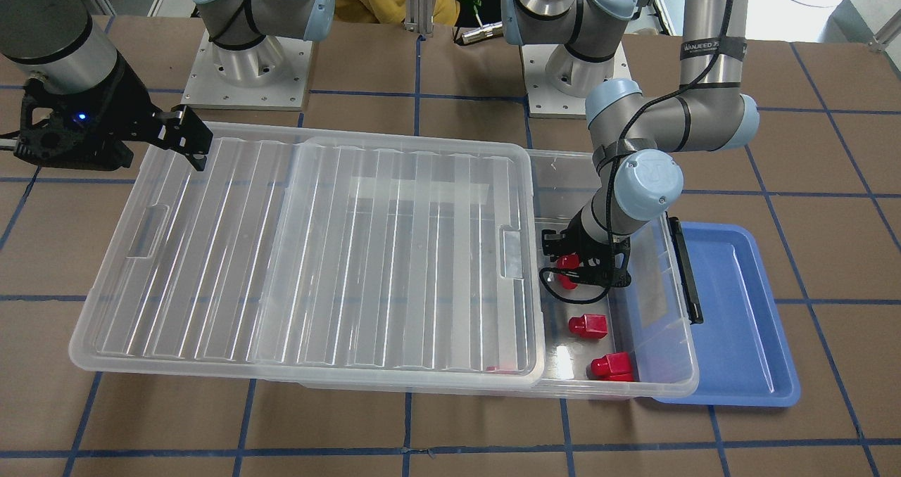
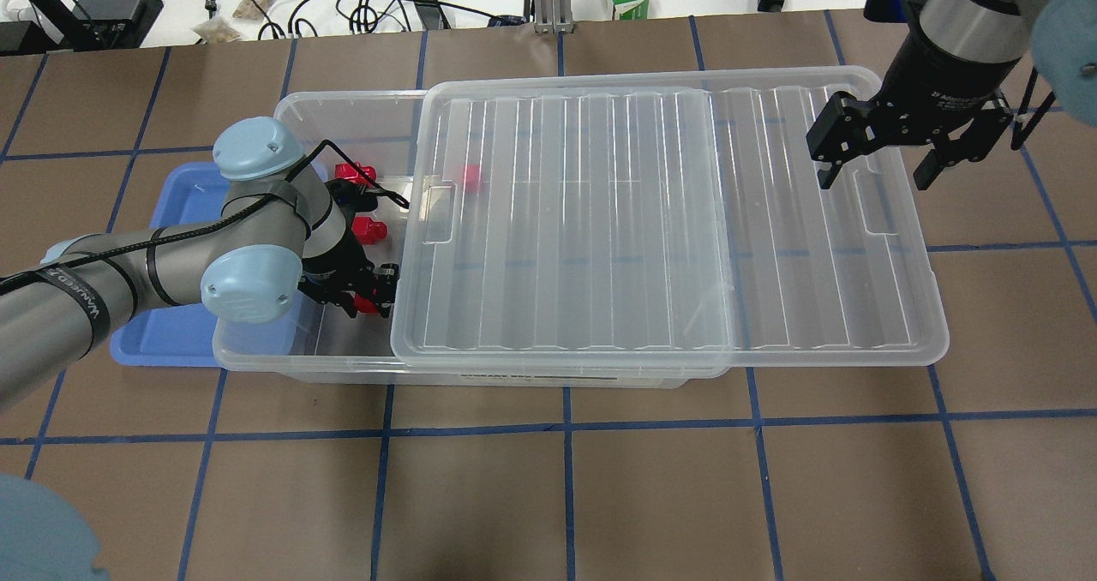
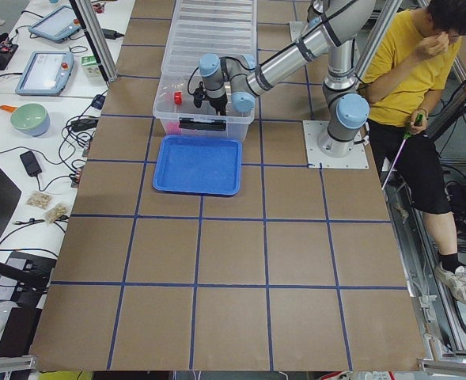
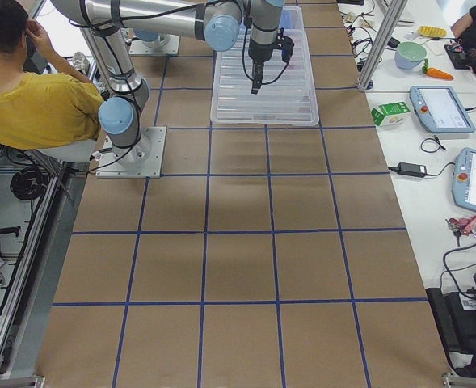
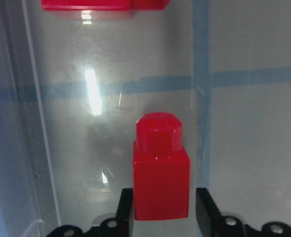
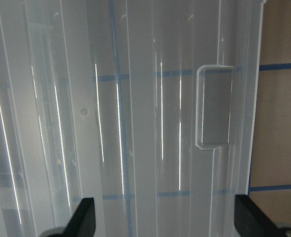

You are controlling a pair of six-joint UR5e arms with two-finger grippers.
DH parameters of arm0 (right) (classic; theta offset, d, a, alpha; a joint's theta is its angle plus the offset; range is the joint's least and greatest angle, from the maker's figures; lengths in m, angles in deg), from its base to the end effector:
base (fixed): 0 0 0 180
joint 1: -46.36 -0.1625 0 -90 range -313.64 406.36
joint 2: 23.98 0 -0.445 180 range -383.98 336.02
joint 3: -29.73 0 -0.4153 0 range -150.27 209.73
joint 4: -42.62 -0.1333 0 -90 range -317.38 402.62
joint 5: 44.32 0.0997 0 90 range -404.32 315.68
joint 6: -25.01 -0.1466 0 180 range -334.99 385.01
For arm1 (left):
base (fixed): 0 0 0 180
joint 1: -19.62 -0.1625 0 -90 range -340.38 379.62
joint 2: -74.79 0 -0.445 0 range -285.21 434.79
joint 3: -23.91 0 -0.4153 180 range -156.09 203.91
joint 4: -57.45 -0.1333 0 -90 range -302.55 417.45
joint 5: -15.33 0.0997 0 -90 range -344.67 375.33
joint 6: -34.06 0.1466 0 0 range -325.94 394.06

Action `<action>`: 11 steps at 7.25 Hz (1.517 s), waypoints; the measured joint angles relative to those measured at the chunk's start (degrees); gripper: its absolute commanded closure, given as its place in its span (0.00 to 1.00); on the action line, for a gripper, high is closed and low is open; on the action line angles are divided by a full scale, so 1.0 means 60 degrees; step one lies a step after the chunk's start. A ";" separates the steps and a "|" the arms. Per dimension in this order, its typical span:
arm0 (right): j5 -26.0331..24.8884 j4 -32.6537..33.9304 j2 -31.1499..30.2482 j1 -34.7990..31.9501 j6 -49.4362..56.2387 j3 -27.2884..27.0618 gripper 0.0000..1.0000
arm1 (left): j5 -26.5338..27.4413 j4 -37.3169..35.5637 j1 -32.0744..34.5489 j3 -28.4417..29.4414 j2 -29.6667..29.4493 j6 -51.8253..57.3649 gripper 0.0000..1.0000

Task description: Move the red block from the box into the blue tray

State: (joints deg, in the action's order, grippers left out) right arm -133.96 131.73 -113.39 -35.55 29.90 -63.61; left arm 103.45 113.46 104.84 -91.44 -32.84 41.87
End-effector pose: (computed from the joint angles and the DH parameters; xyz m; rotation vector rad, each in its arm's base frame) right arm 0.0617 -0.5198 0.4246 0.0876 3.1219 0.1295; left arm -0.0948 -0.5239 0.1432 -0.0775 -3.0819 -0.2354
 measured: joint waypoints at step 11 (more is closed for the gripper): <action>-0.0043 0.0039 -0.0039 0.0023 0.0025 -0.0202 0.00 | 0.0106 0.4287 -0.1391 0.3697 0.1448 0.0883 1.00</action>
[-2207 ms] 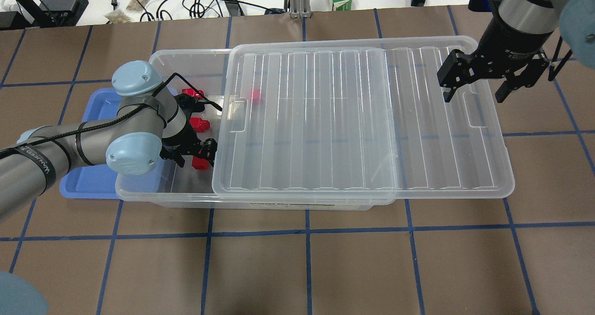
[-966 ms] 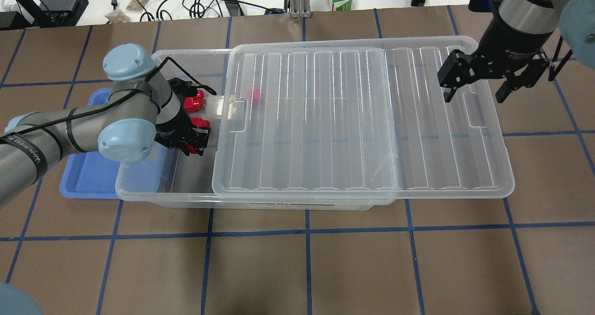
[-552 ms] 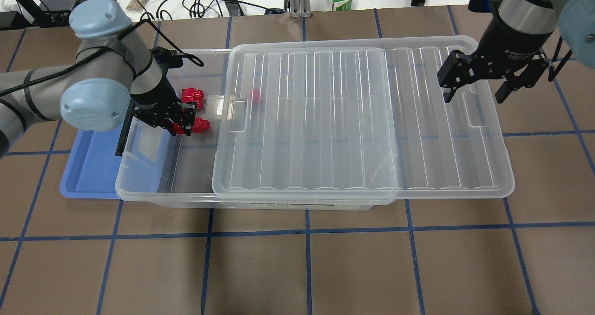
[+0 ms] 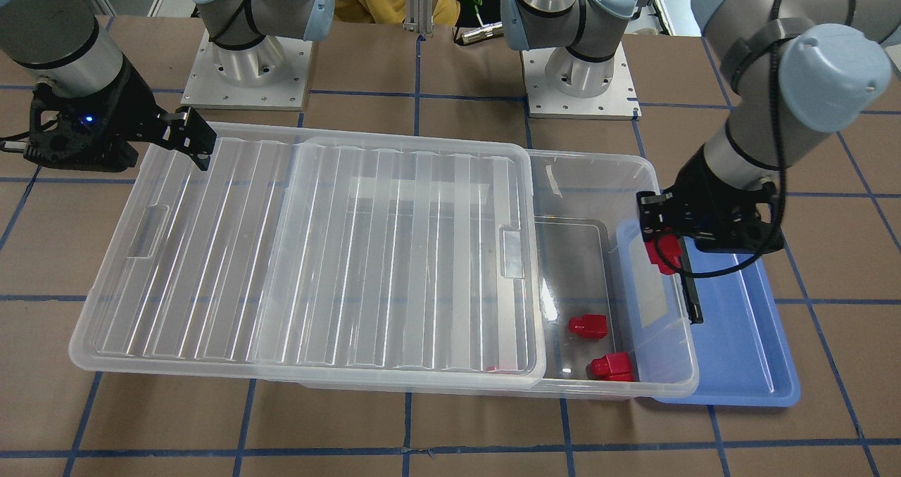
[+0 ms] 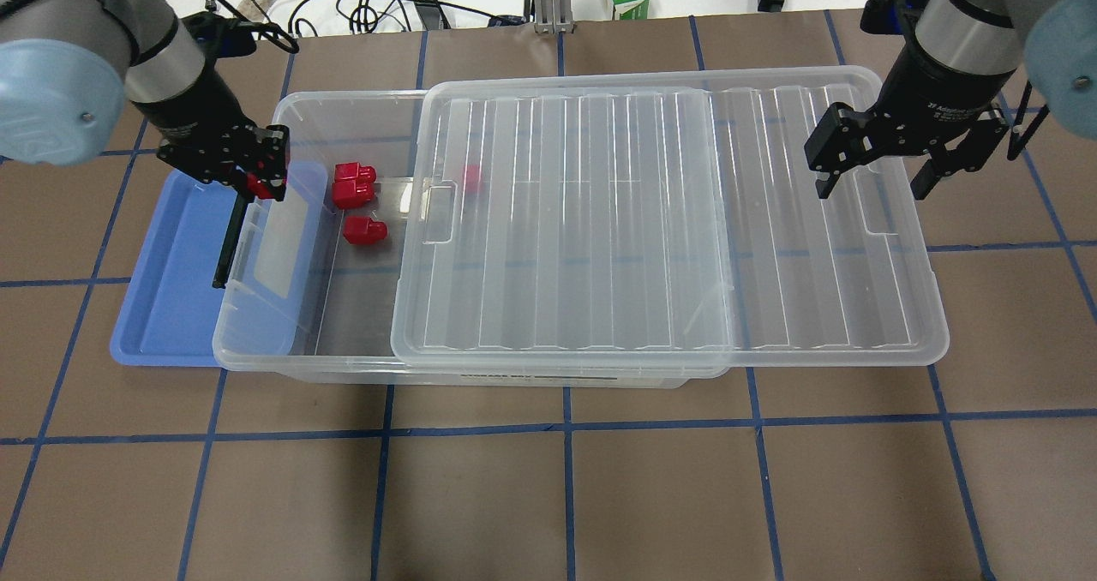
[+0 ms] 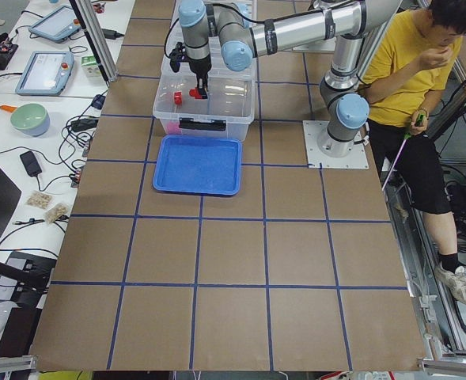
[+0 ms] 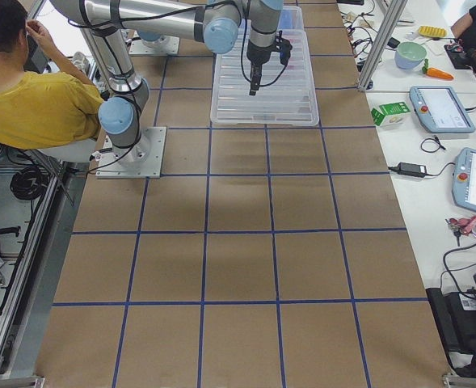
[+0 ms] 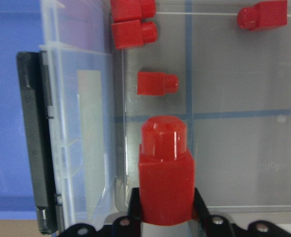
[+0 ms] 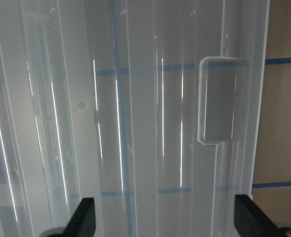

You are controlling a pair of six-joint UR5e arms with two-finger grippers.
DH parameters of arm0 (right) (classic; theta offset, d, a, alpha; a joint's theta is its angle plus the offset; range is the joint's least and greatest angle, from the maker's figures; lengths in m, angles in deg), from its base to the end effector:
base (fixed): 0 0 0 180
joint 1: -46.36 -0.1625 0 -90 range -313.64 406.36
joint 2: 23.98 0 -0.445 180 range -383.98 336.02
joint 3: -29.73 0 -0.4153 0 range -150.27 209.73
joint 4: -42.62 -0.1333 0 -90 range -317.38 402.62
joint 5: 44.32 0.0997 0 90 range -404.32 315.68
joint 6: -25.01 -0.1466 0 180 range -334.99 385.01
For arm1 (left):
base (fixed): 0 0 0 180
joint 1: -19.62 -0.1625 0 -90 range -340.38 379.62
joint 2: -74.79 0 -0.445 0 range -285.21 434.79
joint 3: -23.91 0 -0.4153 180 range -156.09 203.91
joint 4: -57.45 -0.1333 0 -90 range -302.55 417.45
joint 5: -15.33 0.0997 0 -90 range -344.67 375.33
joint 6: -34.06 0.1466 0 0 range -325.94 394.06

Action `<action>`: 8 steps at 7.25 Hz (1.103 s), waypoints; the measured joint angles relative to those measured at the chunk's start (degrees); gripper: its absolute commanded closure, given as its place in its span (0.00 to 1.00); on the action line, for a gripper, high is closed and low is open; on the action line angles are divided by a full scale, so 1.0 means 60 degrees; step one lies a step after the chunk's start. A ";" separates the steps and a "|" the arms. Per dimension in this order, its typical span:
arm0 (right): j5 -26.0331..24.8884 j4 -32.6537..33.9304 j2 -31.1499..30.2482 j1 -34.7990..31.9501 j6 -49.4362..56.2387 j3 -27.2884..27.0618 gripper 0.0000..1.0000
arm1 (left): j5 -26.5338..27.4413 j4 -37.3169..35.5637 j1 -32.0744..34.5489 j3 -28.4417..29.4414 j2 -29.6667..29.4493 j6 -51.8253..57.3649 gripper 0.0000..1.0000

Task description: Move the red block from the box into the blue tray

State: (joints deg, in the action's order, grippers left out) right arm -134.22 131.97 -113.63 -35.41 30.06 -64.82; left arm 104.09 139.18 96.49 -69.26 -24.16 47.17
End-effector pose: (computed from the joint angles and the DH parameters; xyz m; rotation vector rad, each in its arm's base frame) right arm 0.0604 -0.5155 0.4165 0.0868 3.1239 0.1501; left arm -0.0046 -0.5811 0.3620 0.0017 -3.1039 -0.0940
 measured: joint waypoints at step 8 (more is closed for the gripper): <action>-0.0110 0.0626 0.1067 0.2690 0.2373 0.0037 0.00 | -0.0474 -0.3889 -0.3054 -0.1925 -0.2040 0.3874 1.00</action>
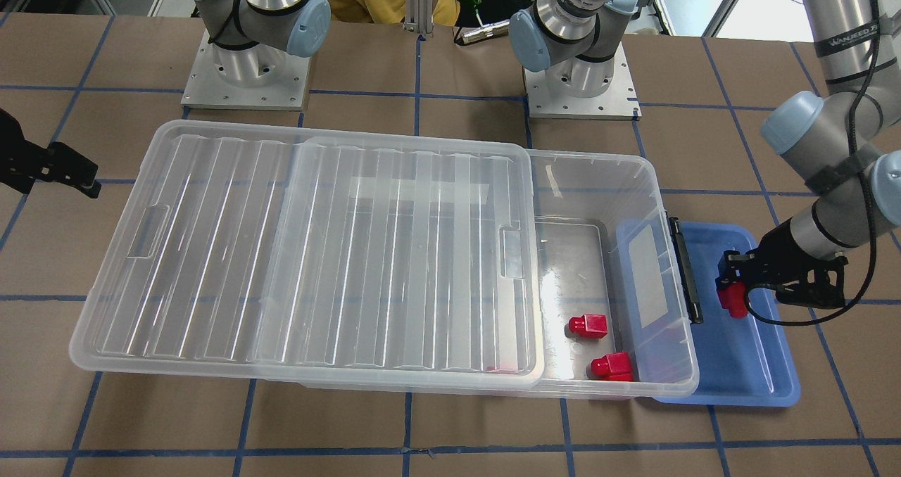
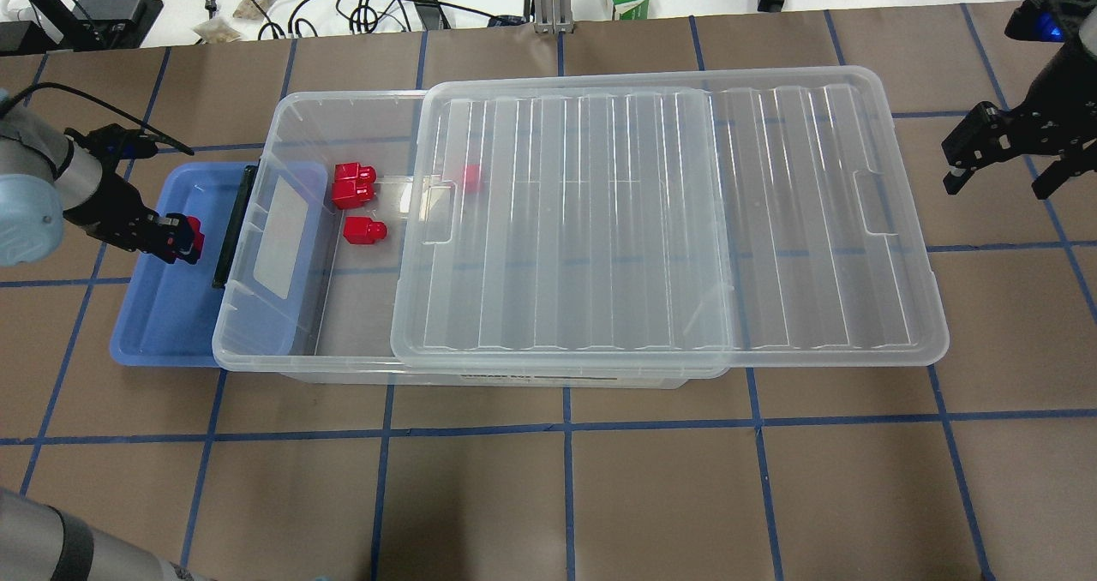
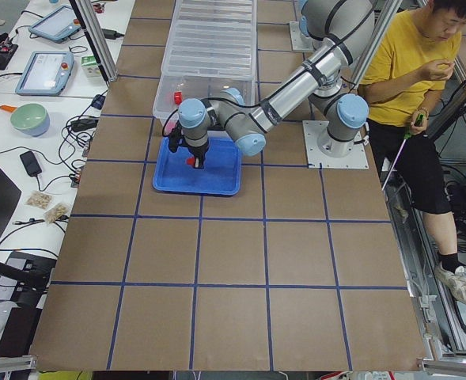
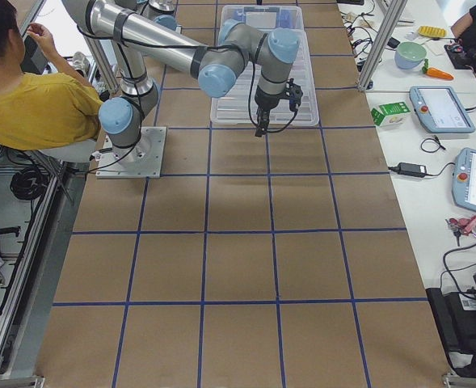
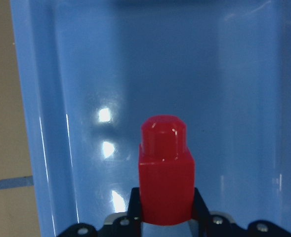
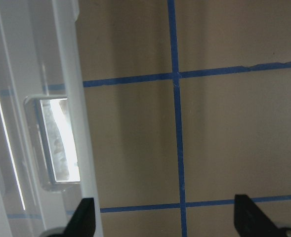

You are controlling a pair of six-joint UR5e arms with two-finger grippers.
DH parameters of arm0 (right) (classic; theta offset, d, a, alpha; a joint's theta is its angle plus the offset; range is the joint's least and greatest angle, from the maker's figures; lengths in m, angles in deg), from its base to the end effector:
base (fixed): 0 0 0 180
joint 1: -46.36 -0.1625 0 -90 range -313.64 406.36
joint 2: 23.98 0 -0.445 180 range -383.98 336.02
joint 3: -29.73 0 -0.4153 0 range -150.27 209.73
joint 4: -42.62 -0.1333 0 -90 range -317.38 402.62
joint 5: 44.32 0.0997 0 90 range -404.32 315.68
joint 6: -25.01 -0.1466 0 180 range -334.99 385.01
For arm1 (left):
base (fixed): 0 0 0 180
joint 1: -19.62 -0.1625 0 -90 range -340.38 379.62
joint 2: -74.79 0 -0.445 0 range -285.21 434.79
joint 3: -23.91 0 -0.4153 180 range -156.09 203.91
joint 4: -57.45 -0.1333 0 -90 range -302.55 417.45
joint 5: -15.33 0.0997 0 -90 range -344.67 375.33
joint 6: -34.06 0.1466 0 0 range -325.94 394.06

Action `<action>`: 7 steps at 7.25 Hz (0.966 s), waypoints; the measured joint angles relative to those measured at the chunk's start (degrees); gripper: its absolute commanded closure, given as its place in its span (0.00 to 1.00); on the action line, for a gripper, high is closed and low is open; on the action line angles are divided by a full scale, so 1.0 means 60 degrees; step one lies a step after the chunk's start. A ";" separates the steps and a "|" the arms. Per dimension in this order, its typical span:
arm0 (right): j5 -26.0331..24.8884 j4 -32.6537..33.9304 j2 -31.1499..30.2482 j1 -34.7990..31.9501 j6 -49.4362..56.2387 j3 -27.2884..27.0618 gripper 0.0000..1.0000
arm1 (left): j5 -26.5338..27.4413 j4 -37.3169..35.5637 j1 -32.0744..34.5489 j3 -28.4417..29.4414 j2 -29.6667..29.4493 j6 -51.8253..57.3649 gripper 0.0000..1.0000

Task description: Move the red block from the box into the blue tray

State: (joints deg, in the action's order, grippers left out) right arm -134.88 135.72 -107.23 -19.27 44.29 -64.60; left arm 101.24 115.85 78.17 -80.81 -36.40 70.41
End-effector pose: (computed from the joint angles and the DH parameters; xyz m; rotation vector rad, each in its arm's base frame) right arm -0.1020 -0.5447 0.3656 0.1362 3.0891 0.2058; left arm 0.1829 -0.5746 0.1805 -0.1259 -3.0376 -0.0344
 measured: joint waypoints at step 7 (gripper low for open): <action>-0.0123 0.0082 0.0751 -0.0268 -0.0106 -0.0056 0.00 | 0.0311 0.1079 0.0157 0.0687 0.0383 -0.0054 0.00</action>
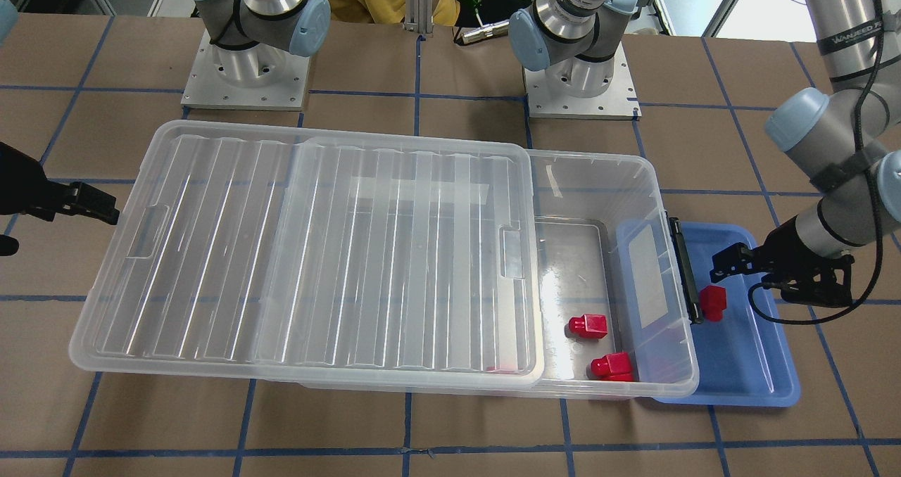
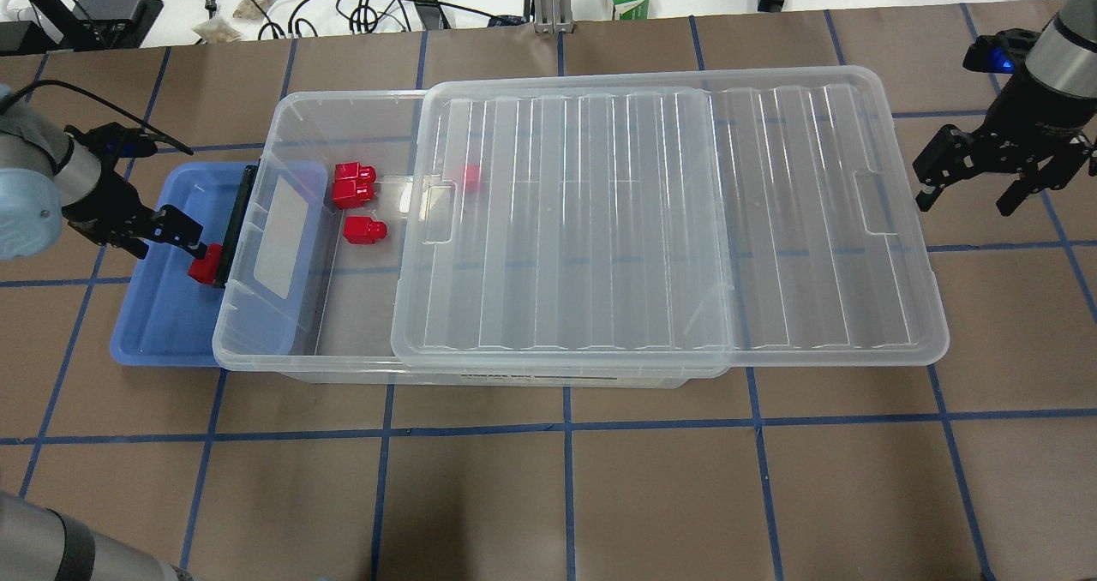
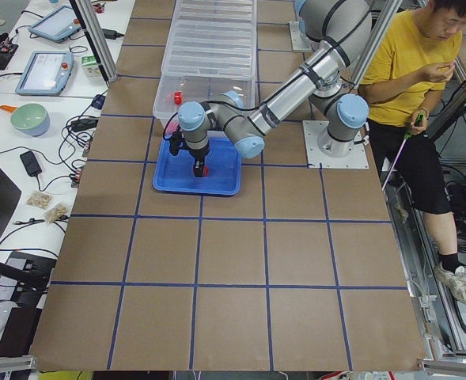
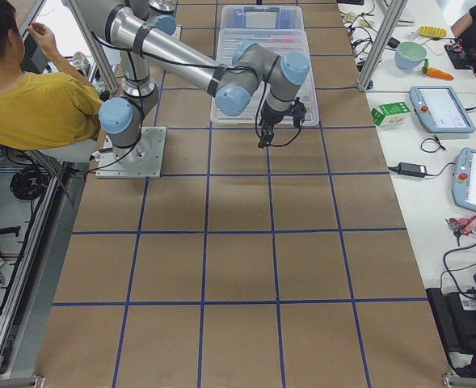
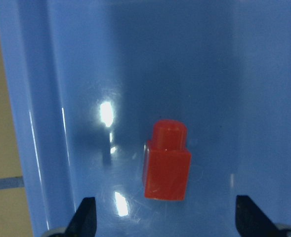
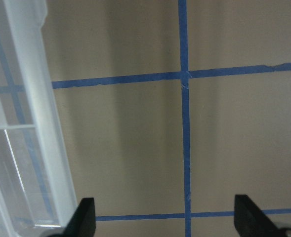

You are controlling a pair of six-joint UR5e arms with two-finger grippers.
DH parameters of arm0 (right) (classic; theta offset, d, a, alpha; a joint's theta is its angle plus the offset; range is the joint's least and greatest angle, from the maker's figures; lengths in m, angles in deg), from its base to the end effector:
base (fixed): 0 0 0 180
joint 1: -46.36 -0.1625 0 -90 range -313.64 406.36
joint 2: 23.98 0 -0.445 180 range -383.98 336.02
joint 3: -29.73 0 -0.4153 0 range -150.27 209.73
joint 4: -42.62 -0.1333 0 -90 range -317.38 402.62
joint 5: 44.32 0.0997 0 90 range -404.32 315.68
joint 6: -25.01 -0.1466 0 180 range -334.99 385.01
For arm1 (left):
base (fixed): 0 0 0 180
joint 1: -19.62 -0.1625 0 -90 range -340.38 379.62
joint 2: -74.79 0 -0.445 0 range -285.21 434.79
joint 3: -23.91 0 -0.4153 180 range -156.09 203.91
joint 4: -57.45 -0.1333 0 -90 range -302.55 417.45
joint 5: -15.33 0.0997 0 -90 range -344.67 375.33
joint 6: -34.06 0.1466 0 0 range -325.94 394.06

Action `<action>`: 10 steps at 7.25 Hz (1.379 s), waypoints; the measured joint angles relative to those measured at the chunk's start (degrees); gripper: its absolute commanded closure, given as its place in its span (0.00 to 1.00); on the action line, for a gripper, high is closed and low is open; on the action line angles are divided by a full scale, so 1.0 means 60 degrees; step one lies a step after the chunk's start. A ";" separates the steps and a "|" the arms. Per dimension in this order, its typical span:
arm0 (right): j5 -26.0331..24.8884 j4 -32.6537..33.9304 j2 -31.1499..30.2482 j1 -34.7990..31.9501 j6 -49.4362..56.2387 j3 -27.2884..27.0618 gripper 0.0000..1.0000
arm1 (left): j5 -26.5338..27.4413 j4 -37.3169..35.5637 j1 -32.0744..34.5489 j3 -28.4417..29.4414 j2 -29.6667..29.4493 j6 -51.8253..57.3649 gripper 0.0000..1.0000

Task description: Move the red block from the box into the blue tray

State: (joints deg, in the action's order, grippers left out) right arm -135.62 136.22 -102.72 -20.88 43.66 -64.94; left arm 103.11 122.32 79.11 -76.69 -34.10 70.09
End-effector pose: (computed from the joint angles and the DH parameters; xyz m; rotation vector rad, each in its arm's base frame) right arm -0.0938 -0.5596 0.3205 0.1063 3.0680 0.3225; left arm 0.1817 -0.5822 0.2254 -0.1454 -3.0633 -0.0650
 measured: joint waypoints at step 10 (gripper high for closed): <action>0.0069 -0.0130 0.0015 -0.0691 -0.0401 -0.0227 0.00 | 0.0688 0.3856 0.5136 0.2054 0.3163 -0.5692 0.00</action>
State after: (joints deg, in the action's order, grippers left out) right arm -135.20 135.44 -102.63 -25.03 41.25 -66.30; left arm 107.24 145.46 109.93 -64.37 -15.12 35.93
